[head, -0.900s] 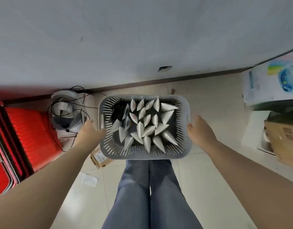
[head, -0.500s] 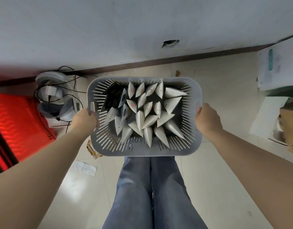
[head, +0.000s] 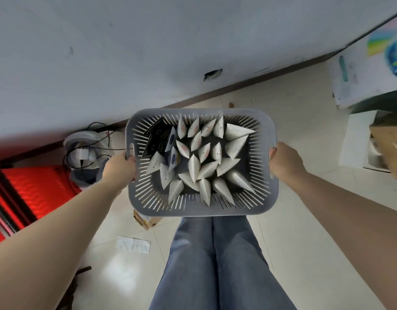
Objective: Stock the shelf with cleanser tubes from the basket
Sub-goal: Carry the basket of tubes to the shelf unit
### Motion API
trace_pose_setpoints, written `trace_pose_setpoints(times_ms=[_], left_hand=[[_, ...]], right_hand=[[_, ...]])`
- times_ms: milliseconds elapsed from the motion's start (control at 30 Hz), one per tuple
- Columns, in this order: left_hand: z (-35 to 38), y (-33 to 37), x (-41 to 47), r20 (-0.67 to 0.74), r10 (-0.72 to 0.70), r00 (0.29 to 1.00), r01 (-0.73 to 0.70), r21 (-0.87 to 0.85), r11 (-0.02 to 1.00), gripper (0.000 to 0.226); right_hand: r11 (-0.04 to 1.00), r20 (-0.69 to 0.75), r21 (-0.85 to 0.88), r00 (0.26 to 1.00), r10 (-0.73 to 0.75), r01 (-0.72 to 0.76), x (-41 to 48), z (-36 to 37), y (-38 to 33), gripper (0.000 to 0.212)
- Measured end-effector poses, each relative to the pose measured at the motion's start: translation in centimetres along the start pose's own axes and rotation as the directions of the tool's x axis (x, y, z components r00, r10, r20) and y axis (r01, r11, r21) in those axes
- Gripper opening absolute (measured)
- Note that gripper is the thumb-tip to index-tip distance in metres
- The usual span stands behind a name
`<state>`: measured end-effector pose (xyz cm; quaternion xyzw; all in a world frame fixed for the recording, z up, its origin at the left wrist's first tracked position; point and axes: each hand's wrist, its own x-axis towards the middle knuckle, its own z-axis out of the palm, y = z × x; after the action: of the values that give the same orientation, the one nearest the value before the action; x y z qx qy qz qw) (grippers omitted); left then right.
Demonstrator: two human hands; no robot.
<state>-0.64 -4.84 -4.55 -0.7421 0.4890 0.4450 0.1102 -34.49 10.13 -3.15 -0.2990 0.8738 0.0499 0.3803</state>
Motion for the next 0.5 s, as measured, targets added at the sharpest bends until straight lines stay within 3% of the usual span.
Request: trace_pose_setpoints(times_ms=[500], left_hand=[[-1.5,14.0,-9.9,0.101,0.361,0.927,-0.374,0.229,0.898,0.025]], right_hand=[[0.922,-0.083,0.331,0.968,0.238,-0.199,-10.6,-7.6,9.7,0.017]])
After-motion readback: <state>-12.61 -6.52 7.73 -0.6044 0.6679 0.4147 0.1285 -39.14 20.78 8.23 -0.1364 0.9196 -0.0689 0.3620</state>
